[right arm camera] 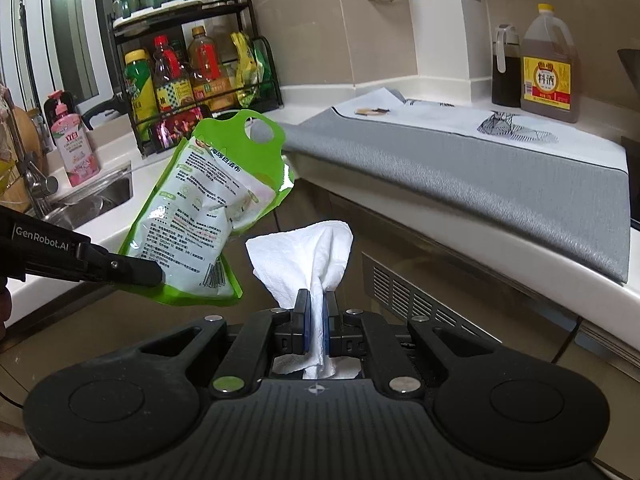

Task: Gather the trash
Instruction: 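Carry the green packet and white tissue down toward the trash bin with both tools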

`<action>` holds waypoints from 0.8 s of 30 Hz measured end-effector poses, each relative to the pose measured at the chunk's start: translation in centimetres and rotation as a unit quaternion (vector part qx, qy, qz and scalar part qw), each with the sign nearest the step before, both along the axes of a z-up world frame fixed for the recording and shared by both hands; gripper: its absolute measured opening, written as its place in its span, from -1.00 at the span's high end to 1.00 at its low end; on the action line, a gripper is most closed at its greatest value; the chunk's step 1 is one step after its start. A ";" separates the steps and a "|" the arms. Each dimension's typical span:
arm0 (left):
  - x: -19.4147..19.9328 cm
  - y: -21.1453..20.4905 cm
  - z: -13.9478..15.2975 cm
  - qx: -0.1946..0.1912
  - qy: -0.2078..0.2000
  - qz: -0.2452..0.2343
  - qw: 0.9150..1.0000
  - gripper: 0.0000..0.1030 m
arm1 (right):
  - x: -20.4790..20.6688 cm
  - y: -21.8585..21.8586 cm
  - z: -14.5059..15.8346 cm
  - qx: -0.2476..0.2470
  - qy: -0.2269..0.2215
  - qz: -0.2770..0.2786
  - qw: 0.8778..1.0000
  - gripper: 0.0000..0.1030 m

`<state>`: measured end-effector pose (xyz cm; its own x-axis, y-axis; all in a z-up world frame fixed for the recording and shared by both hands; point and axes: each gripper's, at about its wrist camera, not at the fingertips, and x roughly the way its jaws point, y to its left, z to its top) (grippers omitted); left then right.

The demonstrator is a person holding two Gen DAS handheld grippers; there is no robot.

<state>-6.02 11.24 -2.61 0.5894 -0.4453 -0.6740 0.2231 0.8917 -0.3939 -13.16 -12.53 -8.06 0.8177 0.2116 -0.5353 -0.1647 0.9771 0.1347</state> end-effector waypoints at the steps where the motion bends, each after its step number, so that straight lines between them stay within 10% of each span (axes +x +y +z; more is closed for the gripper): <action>1: 0.1 -0.1 -0.1 0.004 0.001 0.001 1.000 0.91 | 0.1 0.0 -0.1 0.000 0.002 0.000 1.000 0.87; 24: 0.8 -1.1 -1.1 0.049 0.012 -0.025 0.998 0.91 | 0.2 -2.0 2.6 -0.070 -0.004 0.019 0.997 0.87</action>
